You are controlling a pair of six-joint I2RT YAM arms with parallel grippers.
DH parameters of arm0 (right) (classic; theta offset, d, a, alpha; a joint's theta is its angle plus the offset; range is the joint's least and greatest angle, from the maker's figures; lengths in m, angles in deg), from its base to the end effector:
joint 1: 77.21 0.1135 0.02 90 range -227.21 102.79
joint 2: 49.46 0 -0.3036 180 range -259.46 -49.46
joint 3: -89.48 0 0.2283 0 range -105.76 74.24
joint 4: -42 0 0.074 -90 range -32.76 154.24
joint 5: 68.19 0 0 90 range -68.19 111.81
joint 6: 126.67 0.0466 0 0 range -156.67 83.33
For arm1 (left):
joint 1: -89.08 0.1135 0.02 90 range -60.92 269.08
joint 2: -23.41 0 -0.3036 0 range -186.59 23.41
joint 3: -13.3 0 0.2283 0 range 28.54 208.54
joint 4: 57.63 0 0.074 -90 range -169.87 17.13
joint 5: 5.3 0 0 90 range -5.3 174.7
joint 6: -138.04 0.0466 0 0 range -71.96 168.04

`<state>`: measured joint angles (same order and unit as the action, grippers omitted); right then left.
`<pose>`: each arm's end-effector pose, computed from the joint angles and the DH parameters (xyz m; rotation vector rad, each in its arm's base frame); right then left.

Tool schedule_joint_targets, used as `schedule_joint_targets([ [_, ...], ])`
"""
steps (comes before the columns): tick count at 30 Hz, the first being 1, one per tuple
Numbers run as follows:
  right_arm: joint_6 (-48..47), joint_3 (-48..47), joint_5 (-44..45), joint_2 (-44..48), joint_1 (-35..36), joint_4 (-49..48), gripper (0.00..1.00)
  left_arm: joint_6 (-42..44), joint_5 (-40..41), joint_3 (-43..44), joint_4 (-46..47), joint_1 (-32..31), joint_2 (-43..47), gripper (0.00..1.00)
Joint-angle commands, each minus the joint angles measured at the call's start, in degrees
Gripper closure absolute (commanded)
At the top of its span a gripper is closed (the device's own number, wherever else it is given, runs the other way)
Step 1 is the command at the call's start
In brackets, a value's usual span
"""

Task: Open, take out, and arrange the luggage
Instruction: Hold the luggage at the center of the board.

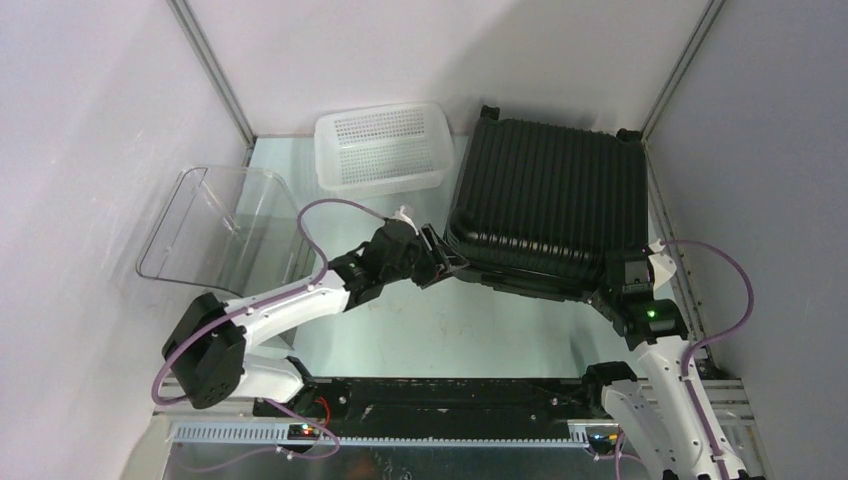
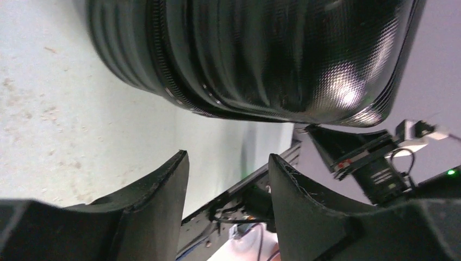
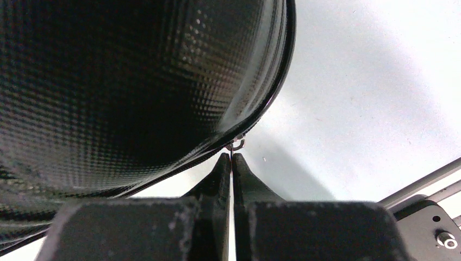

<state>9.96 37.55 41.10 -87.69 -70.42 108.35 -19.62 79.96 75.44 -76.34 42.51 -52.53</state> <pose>0.0762 -0.0064 0.2617 0.9534 2.2236 0.0003 0.1825 -0.1984 0.2888 -0.3872 2.3789 -1.1640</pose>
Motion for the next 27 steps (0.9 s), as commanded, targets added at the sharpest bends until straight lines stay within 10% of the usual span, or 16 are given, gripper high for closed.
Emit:
schedule_joint_targets([
  [1,1.3,-0.4,0.2,1.2,0.6,-3.6,1.0,-9.4,3.4,-0.6,8.6,-0.7,-1.5,0.42],
  [27,0.3,1.0,0.3,4.2,0.6,-4.2,1.0,-20.5,10.2,1.8,11.0,-4.3,-13.6,0.49],
])
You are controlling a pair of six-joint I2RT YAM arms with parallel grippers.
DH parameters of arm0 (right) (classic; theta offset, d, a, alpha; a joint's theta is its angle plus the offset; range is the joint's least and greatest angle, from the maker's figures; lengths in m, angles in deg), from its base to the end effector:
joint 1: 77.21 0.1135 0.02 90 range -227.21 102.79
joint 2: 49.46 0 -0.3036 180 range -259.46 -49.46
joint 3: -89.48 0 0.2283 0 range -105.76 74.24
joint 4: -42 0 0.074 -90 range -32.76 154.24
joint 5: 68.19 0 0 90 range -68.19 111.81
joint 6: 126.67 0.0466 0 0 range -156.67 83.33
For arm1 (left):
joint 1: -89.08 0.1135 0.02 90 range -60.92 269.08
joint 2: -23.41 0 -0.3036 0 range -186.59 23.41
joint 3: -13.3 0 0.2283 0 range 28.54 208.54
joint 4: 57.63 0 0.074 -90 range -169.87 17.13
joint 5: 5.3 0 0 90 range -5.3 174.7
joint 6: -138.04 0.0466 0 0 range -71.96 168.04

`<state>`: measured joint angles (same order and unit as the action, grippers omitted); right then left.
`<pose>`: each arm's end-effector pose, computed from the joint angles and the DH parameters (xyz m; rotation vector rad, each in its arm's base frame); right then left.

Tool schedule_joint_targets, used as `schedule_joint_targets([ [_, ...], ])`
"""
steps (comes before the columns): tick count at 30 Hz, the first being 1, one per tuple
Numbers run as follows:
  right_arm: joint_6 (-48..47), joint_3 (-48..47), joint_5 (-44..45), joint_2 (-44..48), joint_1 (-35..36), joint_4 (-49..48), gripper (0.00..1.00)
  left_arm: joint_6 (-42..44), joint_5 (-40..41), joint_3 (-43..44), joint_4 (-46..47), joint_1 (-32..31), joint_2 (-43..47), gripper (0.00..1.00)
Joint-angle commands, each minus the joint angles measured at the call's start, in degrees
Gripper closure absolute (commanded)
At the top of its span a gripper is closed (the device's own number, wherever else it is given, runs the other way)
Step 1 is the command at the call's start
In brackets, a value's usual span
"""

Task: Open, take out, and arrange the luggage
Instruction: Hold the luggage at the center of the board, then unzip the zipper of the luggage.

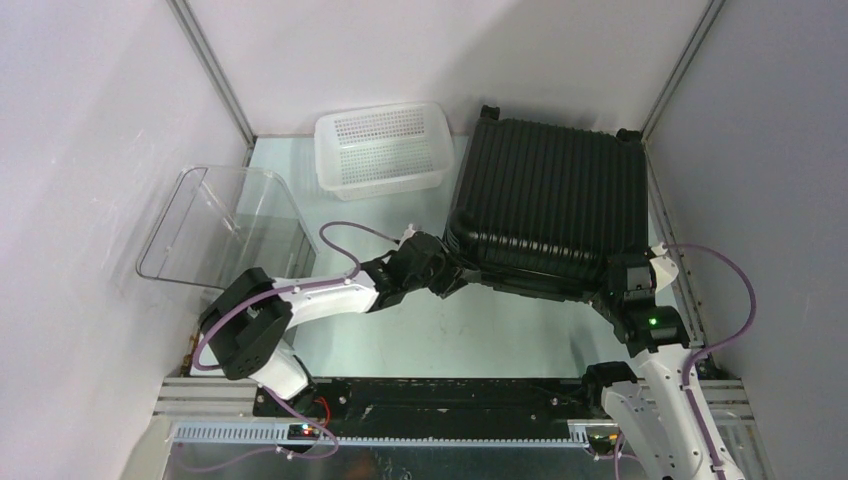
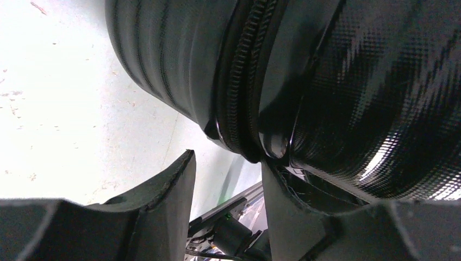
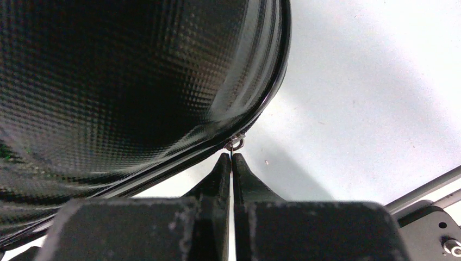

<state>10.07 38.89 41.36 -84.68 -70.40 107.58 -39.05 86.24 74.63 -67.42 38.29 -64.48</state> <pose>0.0689 -0.0075 0.2585 0.9505 2.1826 0.0219 0.1970 -0.2395 0.2433 -0.8047 2.3994 -1.1820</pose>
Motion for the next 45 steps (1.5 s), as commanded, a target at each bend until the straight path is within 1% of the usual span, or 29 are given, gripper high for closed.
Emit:
schedule_joint_targets([
  [1,0.0,-0.3,0.1,1.3,0.6,-3.5,1.0,-1.0,4.3,2.7,2.4,-0.1,-1.8,0.49],
  [6,-0.2,0.0,0.1,1.9,0.6,-3.3,1.0,-1.1,5.4,3.0,2.9,-0.1,-1.2,0.48],
  [9,-0.2,0.3,-0.3,2.0,0.6,-3.6,1.0,-2.5,7.0,0.8,7.4,-0.1,-0.5,0.48],
  [11,0.0,0.4,-1.1,1.8,0.6,-3.5,1.0,-3.9,8.1,0.2,8.5,-0.1,-0.4,0.47],
  [19,0.2,1.9,-1.6,2.6,0.7,-3.1,1.0,-10.8,8.8,1.3,10.9,-0.4,-4.9,0.44],
  [23,0.8,1.9,-2.1,2.2,0.7,-2.9,1.0,-14.7,8.6,3.1,10.1,-0.5,-7.0,0.4],
  [26,1.5,1.9,-2.5,2.0,0.7,-2.1,1.0,-15.8,8.3,5.0,8.4,-0.5,-8.5,0.41],
  [29,2.4,1.9,-1.6,2.4,0.7,-1.3,1.0,-15.0,7.1,6.6,6.7,-0.5,-9.4,0.5],
  [30,2.7,1.9,-0.2,2.6,0.7,-1.1,1.0,-14.6,6.9,7.6,5.5,-0.5,-9.5,0.59],
  [31,4.5,1.8,0.7,3.1,0.5,0.0,1.0,-13.8,6.2,8.0,5.1,-0.5,-9.7,0.64],
  [32,7.0,1.7,2.8,3.3,0.3,0.6,1.0,-13.4,6.0,8.3,4.8,-0.5,-9.7,0.75],
  [33,7.7,1.7,3.5,3.6,-0.4,1.2,1.0,-12.4,5.7,8.4,4.6,-0.5,-9.8,0.8],
  [34,8.4,1.7,4.1,3.6,-0.9,1.2,1.0,-11.5,5.4,8.4,4.4,-0.5,-9.8,0.89],
  [36,7.6,1.5,4.3,3.1,-3.1,0.8,1.0,-10.6,4.2,8.0,3.9,-0.4,-9.9,0.99],
  [41,3.3,0.6,2.4,2.8,-13.3,1.0,1.0,-10.4,2.7,4.1,3.6,-0.4,-8.2,1.0],
  [45,2.1,0.6,1.0,3.5,-19.1,0.5,1.0,-9.0,2.9,2.8,2.1,-0.2,-6.0,1.0],
])
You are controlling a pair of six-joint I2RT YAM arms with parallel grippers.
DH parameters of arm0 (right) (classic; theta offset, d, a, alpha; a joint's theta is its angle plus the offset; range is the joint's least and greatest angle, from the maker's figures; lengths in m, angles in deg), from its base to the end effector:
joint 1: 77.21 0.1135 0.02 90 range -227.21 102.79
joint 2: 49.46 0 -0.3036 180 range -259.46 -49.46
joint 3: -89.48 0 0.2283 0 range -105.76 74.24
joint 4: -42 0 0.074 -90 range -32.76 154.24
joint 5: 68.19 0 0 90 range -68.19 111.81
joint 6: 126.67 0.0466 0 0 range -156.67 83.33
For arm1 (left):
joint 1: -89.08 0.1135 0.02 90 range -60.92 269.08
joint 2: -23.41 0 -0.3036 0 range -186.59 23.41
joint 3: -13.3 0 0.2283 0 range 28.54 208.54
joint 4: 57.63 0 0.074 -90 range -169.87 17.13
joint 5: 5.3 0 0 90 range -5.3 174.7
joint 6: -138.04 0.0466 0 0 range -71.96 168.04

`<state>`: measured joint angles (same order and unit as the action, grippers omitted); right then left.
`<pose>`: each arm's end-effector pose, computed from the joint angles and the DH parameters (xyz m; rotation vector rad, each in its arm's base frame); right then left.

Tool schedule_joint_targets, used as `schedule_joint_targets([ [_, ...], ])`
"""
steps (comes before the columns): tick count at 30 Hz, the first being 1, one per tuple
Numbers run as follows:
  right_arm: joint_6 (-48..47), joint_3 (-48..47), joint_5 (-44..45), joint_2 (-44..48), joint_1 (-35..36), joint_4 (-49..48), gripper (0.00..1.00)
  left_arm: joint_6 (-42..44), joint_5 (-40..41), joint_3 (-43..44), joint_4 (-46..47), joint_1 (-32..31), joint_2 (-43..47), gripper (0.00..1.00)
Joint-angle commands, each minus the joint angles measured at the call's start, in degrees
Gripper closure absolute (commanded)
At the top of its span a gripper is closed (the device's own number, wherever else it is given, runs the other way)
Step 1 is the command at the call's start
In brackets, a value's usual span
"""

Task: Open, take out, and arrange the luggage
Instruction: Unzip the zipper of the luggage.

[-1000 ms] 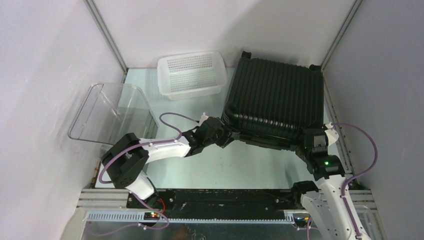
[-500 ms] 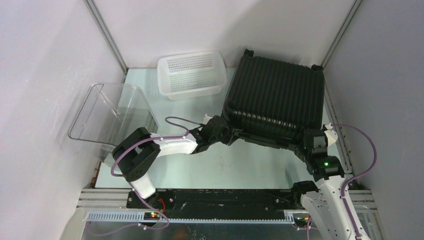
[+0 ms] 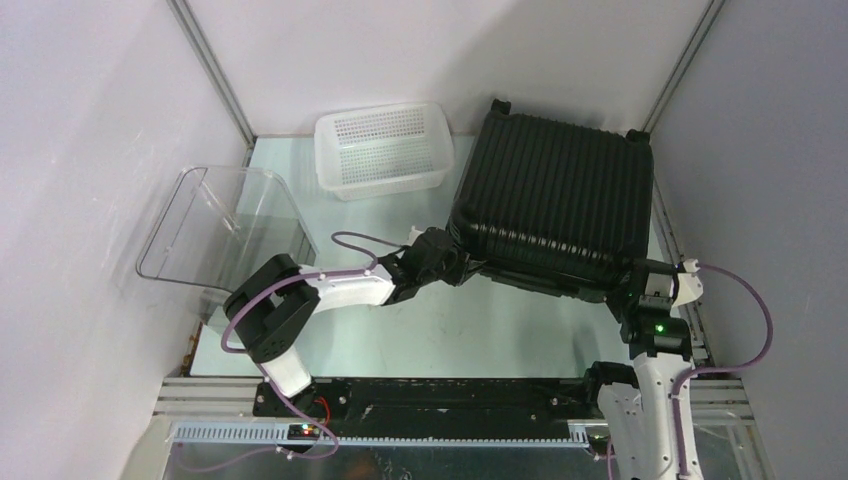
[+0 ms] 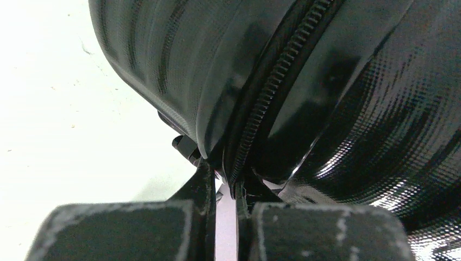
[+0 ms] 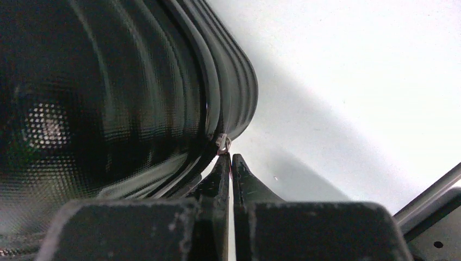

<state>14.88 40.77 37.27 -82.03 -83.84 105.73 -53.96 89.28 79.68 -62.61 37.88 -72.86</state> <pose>0.0618 -0.0197 0.2526 1.2560 2.0019 0.0538 0.2222 -0.2704 0.2326 -1.1449 2.2868 -1.2746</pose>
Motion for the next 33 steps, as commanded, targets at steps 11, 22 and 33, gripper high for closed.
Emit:
schedule_joint_targets([
  [11,-14.8,-3.0,1.9,0.7,-13.2,-4.2,1.0,14.7,-0.9,-2.6,-9.3,2.1,6.6,1.0],
  [22,-34.3,-2.4,-0.5,5.2,-14.8,-18.5,1.0,24.5,-5.7,-3.9,-12.6,6.5,9.7,1.0],
  [33,-48.5,1.7,-8.5,4.7,-17.0,-26.7,1.0,28.2,-12.8,-2.9,-8.9,6.8,6.7,1.0],
])
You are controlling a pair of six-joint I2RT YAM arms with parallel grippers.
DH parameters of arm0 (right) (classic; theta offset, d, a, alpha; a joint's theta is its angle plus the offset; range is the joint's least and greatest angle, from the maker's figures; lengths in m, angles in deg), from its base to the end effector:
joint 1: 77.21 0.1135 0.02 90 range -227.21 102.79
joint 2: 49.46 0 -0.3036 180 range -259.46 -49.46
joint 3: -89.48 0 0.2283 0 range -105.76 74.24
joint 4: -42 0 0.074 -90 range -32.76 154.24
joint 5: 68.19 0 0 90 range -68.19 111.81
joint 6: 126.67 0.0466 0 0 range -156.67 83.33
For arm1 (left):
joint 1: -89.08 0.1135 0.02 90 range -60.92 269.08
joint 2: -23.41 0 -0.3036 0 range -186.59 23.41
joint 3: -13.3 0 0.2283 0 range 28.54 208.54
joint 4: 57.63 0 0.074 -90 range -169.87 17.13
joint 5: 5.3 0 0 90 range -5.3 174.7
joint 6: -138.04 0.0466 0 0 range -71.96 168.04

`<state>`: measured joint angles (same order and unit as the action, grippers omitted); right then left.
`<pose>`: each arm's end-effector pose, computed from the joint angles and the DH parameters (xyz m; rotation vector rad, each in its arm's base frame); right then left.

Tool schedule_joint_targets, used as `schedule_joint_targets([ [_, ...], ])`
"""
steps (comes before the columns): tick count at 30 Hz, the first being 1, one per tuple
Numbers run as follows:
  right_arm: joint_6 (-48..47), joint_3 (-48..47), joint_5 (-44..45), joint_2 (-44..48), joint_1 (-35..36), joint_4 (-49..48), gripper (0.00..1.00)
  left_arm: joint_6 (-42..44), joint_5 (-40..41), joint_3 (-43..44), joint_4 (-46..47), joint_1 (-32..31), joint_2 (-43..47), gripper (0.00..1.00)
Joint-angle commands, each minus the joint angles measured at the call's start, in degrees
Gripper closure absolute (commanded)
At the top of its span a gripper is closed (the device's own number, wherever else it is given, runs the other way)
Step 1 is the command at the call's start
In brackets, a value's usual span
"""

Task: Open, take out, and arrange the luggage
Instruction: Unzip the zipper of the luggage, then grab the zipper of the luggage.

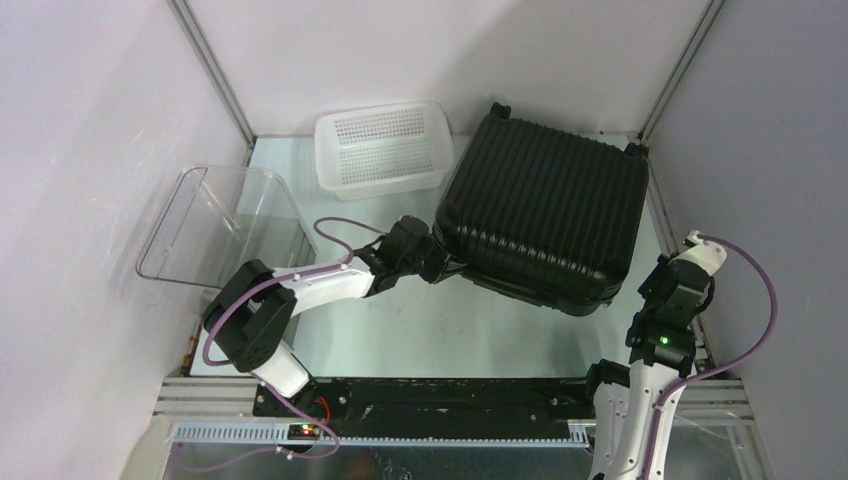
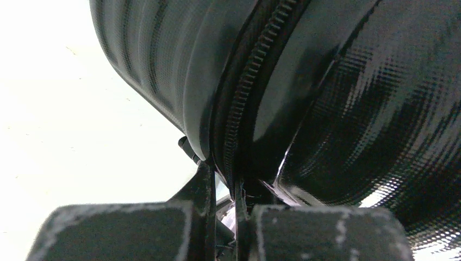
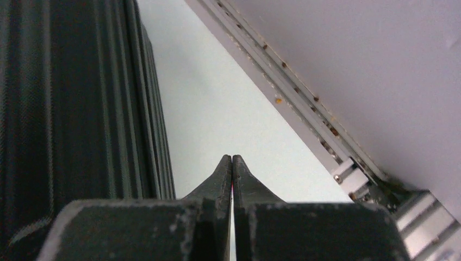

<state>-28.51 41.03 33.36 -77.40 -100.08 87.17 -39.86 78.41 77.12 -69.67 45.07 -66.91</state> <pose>0.0649 -0.0375 0.2858 0.6621 1.8985 -0.3660 0.2267 -0.2261 0.2403 -0.9117 2.4479 -1.2077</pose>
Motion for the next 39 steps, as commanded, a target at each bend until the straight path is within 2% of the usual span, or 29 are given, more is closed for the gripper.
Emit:
schedule_joint_targets([
  [1,-1.5,0.8,-6.5,-0.4,-0.8,-7.7,1.0,14.3,-2.0,-0.3,-1.6,-0.4,0.9,1.0],
  [3,7.0,-2.8,-6.4,-2.0,-0.9,-2.8,1.0,14.6,-2.4,-0.1,-1.3,-0.4,1.0,1.0],
  [4,10.1,-4.4,-5.7,-2.7,-0.9,2.9,1.0,14.8,-2.7,0.1,-1.2,-0.4,0.9,1.0],
  [5,16.4,-8.0,-3.8,-4.8,-0.9,6.4,0.93,14.9,-2.9,0.2,-1.0,-0.3,0.9,1.0],
  [7,24.1,-13.4,-0.9,-8.4,-1.0,15.9,0.88,14.6,-3.3,0.5,-0.1,-0.3,0.8,1.0],
  [10,29.1,-21.3,0.2,-13.7,-3.0,26.9,0.87,14.4,-3.8,0.7,0.9,-0.4,0.7,1.0],
  [13,37.0,-26.0,0.6,-19.6,-7.3,35.1,0.7,14.1,-4.3,0.3,2.0,-0.4,0.9,1.0],
  [14,38.3,-26.1,-0.3,-20.1,-8.4,37.4,0.68,13.9,-4.5,0.1,3.3,-0.4,1.0,1.0],
  [19,46.3,-22.7,-6.2,-19.0,-14.6,38.6,0.69,9.4,-9.3,-3.5,14.1,-0.3,0.5,1.0],
  [21,48.7,-21.2,-8.3,-18.9,-16.6,38.5,0.62,10.4,-10.8,-2.5,13.5,-0.3,0.0,1.0],
  [26,54.6,-16.2,-15.6,-19.7,-21.4,38.0,0.56,12.5,-10.2,-2.3,10.4,-0.4,1.5,1.0],
  [28,57.8,-15.0,-16.2,-18.9,-21.6,38.7,0.51,13.8,-10.0,-1.5,8.7,-0.4,1.9,1.0],
  [33,66.6,-9.6,-20.4,-14.9,-21.3,37.4,0.48,14.7,-9.1,-1.6,7.1,-0.5,2.8,1.0],
  [39,71.0,-7.9,-20.3,-12.9,-19.9,38.7,0.42,15.2,-8.8,-1.2,6.4,-0.8,2.8,1.0],
])
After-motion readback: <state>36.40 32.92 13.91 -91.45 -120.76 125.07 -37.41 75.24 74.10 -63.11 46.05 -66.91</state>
